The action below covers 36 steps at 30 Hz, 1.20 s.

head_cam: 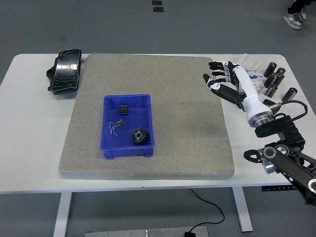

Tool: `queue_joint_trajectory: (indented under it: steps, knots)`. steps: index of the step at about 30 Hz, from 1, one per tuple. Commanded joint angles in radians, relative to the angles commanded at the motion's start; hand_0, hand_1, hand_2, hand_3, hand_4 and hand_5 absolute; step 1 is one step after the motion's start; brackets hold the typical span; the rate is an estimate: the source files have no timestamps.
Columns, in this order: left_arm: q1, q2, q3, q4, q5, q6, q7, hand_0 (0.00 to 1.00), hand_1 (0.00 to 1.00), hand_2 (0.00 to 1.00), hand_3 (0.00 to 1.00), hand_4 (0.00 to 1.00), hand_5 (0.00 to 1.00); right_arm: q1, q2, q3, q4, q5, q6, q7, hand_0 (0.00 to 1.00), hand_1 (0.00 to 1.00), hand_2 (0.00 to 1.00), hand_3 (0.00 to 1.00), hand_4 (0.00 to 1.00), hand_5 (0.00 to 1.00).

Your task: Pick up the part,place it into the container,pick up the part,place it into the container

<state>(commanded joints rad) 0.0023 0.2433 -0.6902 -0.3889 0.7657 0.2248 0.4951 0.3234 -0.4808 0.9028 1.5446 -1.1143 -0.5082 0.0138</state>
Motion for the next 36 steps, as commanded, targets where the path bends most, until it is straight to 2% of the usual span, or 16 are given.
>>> queue_joint_trajectory:
  steps: [5, 9, 19, 29, 30, 36]
  knots:
    - [-0.002, 0.005, -0.012, -0.002, 0.013, -0.003, 0.005, 0.677, 0.663, 0.591, 0.546, 0.618, 0.397, -0.111, 0.010, 0.098, -0.028, 0.118, 0.031, 0.059, 0.609, 0.690, 0.708, 0.689, 0.706, 0.338]
    - [-0.002, 0.009, -0.020, -0.004, 0.020, -0.003, 0.006, 0.677, 0.663, 0.590, 0.547, 0.618, 0.391, -0.170, 0.024, 0.139, -0.021, 0.133, 0.030, 0.068, 0.612, 0.694, 0.710, 0.694, 0.720, 0.355]
    - [0.011, -0.005, -0.006, 0.002, -0.005, -0.002, -0.005, 0.678, 0.663, 0.590, 0.547, 0.619, 0.391, -0.186, 0.039, 0.188, -0.009, 0.086, 0.034, 0.054, 0.628, 0.693, 0.706, 0.693, 0.731, 0.381]
    - [0.014, -0.006, 0.002, 0.003, -0.016, 0.000, -0.004, 0.678, 0.664, 0.591, 0.548, 0.620, 0.391, -0.202, 0.050, 0.228, -0.017, 0.174, 0.070, 0.085, 0.628, 0.691, 0.711, 0.693, 0.726, 0.378]
    - [0.014, -0.006, 0.003, 0.003, -0.017, 0.000, -0.004, 0.679, 0.663, 0.591, 0.548, 0.618, 0.390, -0.204, 0.051, 0.232, -0.016, 0.181, 0.073, 0.088, 0.624, 0.685, 0.710, 0.692, 0.746, 0.404]
    - [0.014, -0.005, 0.006, 0.003, -0.021, 0.002, -0.004, 0.678, 0.663, 0.591, 0.548, 0.619, 0.392, -0.212, 0.051, 0.253, -0.005, 0.209, 0.082, 0.098, 0.627, 0.682, 0.710, 0.692, 0.752, 0.420]
